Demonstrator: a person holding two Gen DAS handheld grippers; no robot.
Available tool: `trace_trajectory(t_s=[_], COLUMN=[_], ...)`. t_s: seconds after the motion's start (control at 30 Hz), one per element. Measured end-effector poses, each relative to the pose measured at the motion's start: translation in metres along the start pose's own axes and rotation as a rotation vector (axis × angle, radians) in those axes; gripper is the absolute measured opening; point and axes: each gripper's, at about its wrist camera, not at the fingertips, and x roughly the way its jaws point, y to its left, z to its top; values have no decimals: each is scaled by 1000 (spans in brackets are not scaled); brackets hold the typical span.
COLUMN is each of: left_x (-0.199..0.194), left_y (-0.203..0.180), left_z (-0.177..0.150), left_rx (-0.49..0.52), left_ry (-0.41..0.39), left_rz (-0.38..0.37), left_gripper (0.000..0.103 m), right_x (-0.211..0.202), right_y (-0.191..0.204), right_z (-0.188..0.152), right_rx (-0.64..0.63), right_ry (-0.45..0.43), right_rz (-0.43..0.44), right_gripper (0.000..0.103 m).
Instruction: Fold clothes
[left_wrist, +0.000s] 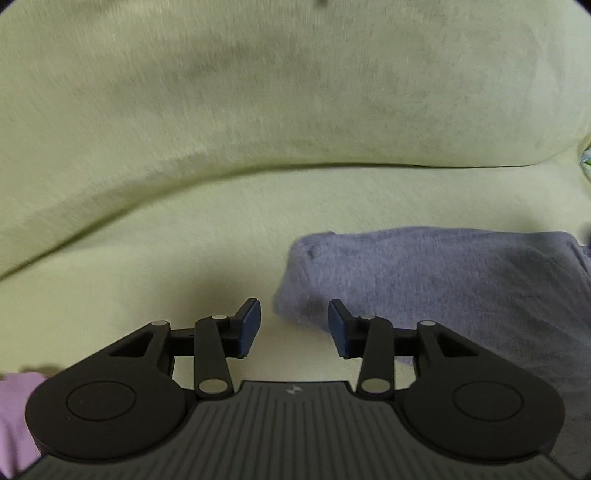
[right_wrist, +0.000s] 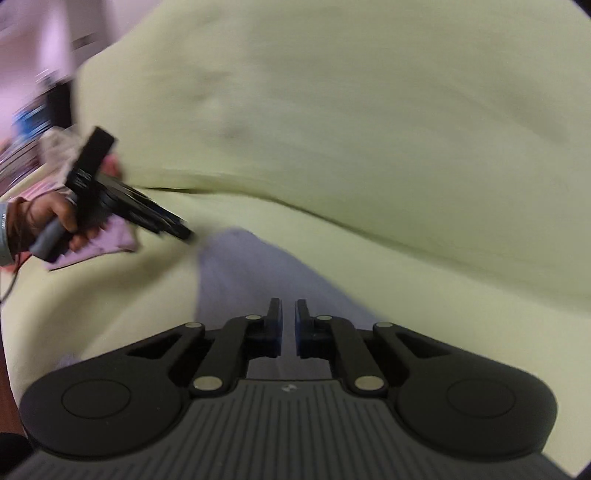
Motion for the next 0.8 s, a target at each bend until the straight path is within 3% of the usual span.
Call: trace_trajectory(t_s=[0.1,0.2,0.47,0.5,0.53,0.63,0.8], left_x=[9,17,24,24,26,23,14], left_y=[1,5,13,15,17,19,21], left_z=[-6,-13,-27,-29,-30,-38,-52], left_rx=[-2,-28,-46,-50,-53,-52,-70], left_ry=[4,13,-14,-19,-22,-25,-24], left_rz=[-17,-55,-118,-120,-116,-108,-110], left_gripper=[47,47,47,47,47,47,47], right_x=[64,118,194,197,196,180,97], right_y=[-3,6,20,25,30,39,43], right_z=[43,67,64,60,56,48,44], right_rx=[-27,-96,-121,-144,-172,-222,-242], right_ry=[30,86,249,255,244,179,-55], right_rz=[96,113,136,138,142,165,312], right_gripper=[22,25,32,9,3,1,1])
